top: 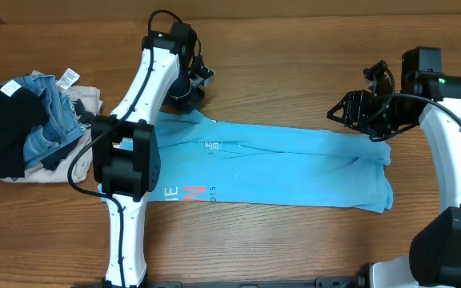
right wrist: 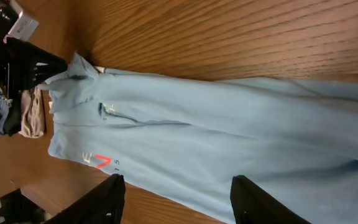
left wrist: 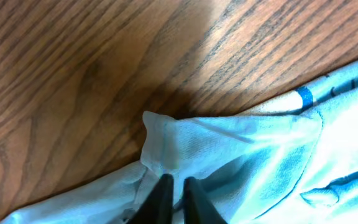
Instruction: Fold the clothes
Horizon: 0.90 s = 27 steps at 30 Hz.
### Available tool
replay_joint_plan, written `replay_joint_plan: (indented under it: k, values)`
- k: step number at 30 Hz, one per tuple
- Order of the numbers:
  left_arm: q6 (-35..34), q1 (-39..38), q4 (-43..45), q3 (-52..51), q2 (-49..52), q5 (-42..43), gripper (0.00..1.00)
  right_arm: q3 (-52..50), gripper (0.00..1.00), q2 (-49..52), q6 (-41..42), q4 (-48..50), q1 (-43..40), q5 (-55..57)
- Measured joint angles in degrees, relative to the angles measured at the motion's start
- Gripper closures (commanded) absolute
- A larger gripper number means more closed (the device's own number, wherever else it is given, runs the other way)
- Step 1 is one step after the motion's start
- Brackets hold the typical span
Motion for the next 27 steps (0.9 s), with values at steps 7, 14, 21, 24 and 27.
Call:
replay_joint_plan:
  k: [7, 14, 21, 24, 27]
  values:
    - [-0.2, 0.0, 3.3, 0.0, 0.1, 0.8, 0.22, 0.0, 0.42, 0.0, 0.0, -0.6, 0.0, 0.0]
    - [-0.5, 0.0, 3.3, 0.0, 1.4, 1.7, 0.41, 0.0, 0.42, 0.0, 0.0, -1.0, 0.0, 0.0]
    - [-0.4, 0.2, 3.2, 0.0, 2.3, 2.6, 0.94, 0.0, 0.42, 0.0, 0.0, -1.0, 0.0, 0.0]
    - [-0.7, 0.4, 2.6, 0.0, 2.4, 2.6, 0.96, 0.0, 0.42, 0.0, 0.0, -1.1, 0.0, 0.0]
    - [-0.6, 0.8, 0.9, 0.0, 2.4, 2.5, 0.96, 0.0, 0.42, 0.0, 0.0, -1.4, 0.0, 0.0]
